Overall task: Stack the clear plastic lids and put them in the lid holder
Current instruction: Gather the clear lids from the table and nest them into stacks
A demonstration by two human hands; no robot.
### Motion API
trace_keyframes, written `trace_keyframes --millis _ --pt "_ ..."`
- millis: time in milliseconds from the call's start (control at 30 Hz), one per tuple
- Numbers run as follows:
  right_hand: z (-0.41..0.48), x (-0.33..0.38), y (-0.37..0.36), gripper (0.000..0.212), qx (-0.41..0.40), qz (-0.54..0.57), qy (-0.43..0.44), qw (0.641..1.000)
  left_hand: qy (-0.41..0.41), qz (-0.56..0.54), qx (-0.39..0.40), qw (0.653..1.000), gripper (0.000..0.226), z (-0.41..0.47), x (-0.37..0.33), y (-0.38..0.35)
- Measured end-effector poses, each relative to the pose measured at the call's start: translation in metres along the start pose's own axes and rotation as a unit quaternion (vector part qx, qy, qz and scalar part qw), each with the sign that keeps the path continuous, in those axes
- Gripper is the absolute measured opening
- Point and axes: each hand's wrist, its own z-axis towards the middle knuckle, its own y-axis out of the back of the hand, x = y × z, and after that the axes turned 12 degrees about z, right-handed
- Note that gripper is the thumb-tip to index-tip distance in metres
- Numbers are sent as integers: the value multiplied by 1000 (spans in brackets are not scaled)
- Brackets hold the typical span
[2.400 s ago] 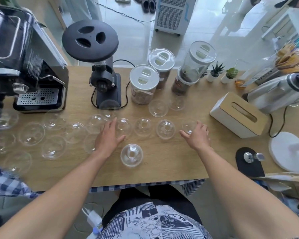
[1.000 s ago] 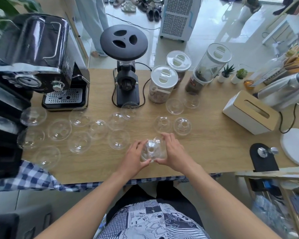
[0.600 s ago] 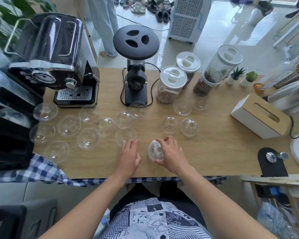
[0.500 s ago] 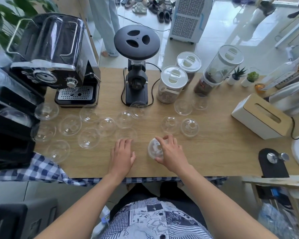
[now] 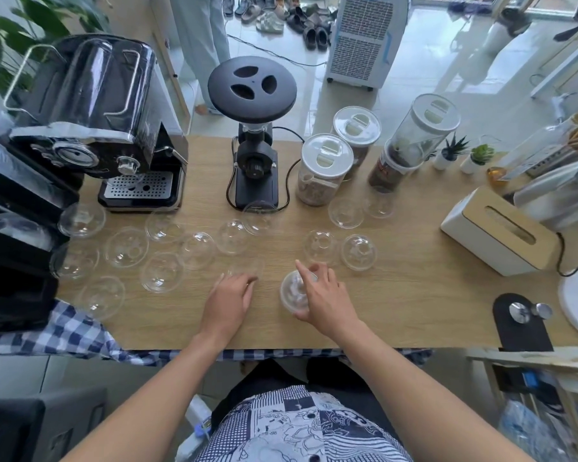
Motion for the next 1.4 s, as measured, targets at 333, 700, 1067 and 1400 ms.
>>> trace_keyframes --millis 333,700,1067,1400 --pt "7 -60 58 66 -113 98 -68 986 224 -519 113 817 31 28 -44 39" --pt "33 -117 55 89 -120 165 -167 965 352 -531 197 745 25 17 -64 -6" --pt "44 -131 47 78 -120 205 -147 960 329 -436 182 817 63 14 -73 -18" --pt "14 -130 67 75 -177 267 -83 944 311 -447 197 816 68 20 -86 -25"
